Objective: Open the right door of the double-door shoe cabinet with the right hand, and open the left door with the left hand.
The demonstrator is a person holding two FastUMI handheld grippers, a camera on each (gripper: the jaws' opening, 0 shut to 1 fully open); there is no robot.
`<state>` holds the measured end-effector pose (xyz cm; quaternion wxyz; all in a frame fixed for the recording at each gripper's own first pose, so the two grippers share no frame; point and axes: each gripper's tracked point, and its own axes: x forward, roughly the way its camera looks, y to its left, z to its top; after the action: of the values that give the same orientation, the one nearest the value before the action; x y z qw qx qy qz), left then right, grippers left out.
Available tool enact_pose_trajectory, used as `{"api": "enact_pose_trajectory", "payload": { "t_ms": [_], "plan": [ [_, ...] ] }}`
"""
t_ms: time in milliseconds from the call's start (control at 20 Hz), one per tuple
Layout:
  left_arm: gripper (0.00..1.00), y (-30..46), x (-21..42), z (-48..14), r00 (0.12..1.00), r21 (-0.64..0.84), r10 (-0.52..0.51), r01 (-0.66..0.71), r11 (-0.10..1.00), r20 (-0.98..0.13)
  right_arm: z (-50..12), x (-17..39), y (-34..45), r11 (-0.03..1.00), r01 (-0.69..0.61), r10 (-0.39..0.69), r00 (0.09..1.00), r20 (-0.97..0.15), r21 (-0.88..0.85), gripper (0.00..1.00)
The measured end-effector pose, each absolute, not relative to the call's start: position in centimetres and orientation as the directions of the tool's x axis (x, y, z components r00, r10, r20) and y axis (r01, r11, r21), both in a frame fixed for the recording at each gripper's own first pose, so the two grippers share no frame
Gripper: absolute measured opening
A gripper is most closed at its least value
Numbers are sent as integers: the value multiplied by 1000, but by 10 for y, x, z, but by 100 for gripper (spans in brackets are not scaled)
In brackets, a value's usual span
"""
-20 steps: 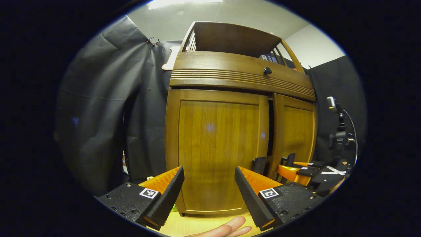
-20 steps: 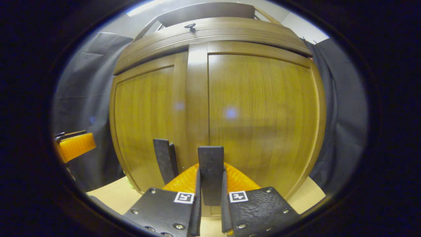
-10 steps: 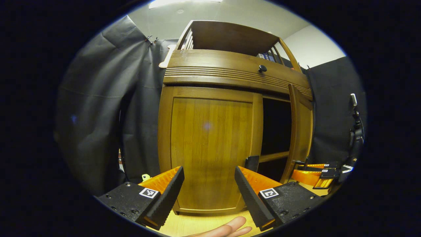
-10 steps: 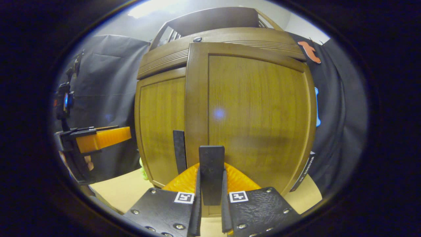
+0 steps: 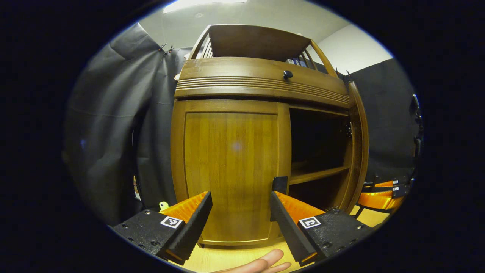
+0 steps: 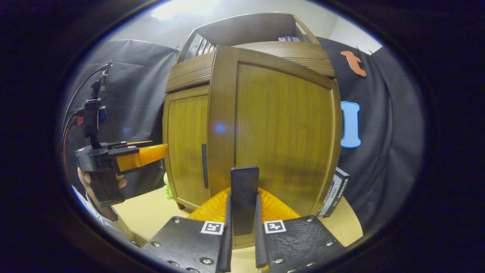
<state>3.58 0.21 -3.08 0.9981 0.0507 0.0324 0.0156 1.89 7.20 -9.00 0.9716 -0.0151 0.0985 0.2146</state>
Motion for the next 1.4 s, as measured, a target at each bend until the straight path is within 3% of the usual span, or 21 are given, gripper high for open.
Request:
{"api": "enact_pose_trajectory", "payload": {
  "t_ms": [800,1200,1400],
  "plan": [
    [96,-22,36,-40,998,160,17,-6,987,-65,-81,-21,-1,954,-301,293,938,-185,-15,24],
    [96,-25,42,-49,996,160,25,-10,987,-89,-86,-28,-84,992,-116,106,976,-188,-40,24],
    [96,-35,44,-54,996,173,13,2,985,-89,-83,-22,-132,998,-61,60,985,-160,-1,17]
  ]
}}
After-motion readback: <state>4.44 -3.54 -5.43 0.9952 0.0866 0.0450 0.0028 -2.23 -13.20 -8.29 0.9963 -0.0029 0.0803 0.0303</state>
